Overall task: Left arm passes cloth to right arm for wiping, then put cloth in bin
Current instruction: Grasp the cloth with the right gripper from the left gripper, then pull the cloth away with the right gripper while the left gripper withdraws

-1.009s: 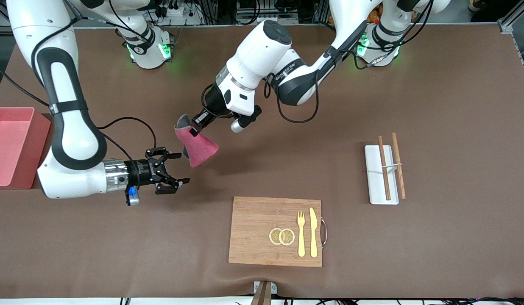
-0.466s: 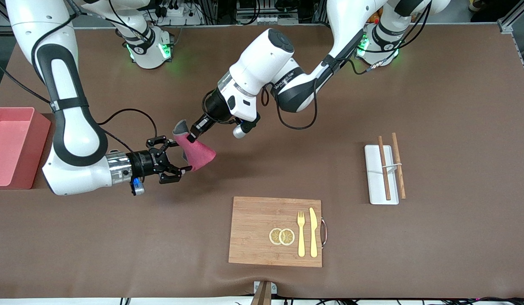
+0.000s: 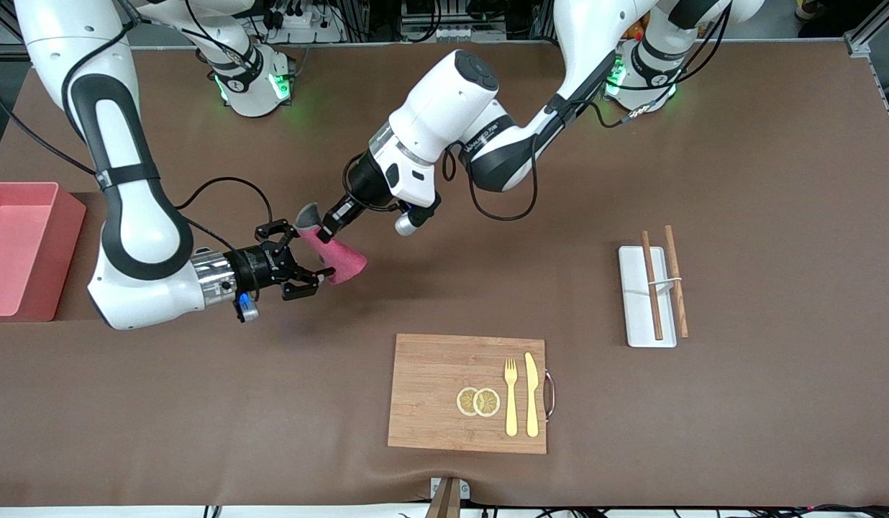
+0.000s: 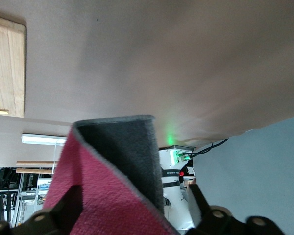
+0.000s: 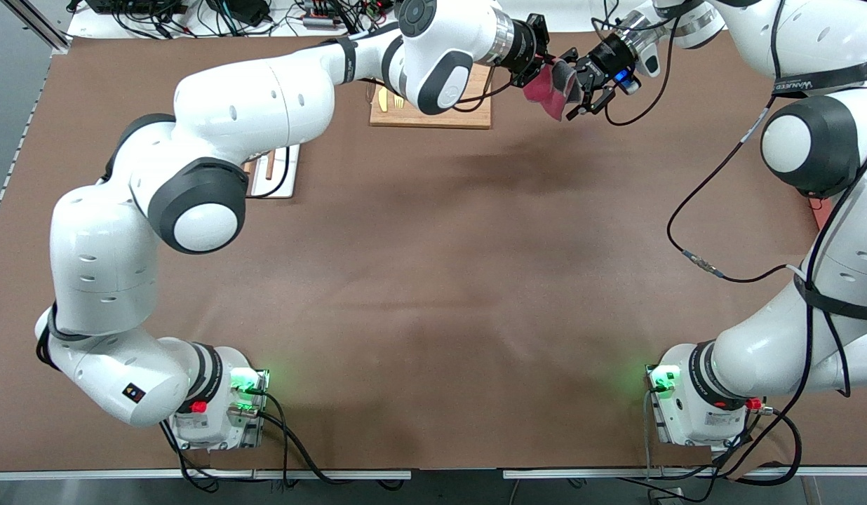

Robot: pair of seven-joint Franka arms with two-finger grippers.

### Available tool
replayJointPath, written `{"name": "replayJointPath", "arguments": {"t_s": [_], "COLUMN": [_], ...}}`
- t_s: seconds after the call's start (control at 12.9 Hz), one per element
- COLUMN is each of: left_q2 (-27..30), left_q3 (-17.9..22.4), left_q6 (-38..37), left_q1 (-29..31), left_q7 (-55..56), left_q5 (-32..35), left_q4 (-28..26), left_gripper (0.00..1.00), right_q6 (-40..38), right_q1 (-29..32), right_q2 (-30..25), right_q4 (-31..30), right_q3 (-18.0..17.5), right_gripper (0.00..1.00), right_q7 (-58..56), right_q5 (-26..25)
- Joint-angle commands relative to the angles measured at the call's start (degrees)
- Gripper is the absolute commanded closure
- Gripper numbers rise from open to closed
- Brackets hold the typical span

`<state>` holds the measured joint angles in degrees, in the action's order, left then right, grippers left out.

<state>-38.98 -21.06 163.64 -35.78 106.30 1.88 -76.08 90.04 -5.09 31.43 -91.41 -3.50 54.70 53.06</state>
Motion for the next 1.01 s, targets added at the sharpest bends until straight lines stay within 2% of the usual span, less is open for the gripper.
{"name": "replayJointPath", "arguments": {"t_s": [0.0,0.08,0.16,0.23,0.62,0.7,0.78,0.85,0.93], "left_q2": [-1.18,-1.18,-1.18,-1.27,-1.18,-1.01,-0.31,1.35,3.11], "left_q3": [0.14,0.14,0.14,0.14,0.14,0.14,0.23,0.40,0.40], "left_q6": [0.80,0.80,0.80,0.80,0.80,0.80,0.46,0.02,-1.90], "left_q1": [-0.52,-0.52,-0.52,-0.52,-0.34,-0.08,0.10,0.27,1.40], "left_q7": [1.19,1.19,1.19,1.19,0.93,0.93,0.93,0.84,0.75], "left_q5": [0.14,0.14,0.14,0.14,0.14,0.14,0.40,1.10,1.10], "left_q4": [1.81,1.81,1.81,1.81,1.81,1.81,1.64,1.46,1.02], "left_gripper": [1.00,1.00,1.00,1.00,1.00,0.91,0.35,0.00,0.00], "right_q6": [0.32,0.58,0.84,1.02,0.84,0.84,0.84,0.84,0.93], "right_q1": [-0.36,-0.45,-0.97,-1.24,-0.63,-0.28,0.59,1.47,1.66], "right_q2": [-2.17,-2.17,-2.25,-2.43,-2.61,-3.13,-3.83,-4.88,-6.46], "right_q4": [-2.10,-2.10,-2.01,-1.93,-1.05,-0.87,-0.61,0.00,0.70], "right_q3": [0.25,0.16,0.07,0.07,0.42,0.86,1.21,1.22,1.22], "right_gripper": [0.70,0.85,0.95,1.00,1.00,1.00,1.00,1.00,1.00], "right_q7": [0.84,0.84,0.84,0.76,-2.65,-4.59,-5.65,-6.01,-7.32], "right_q5": [4.39,5.63,6.60,7.05,6.18,5.83,4.08,0.93,-3.80]}}
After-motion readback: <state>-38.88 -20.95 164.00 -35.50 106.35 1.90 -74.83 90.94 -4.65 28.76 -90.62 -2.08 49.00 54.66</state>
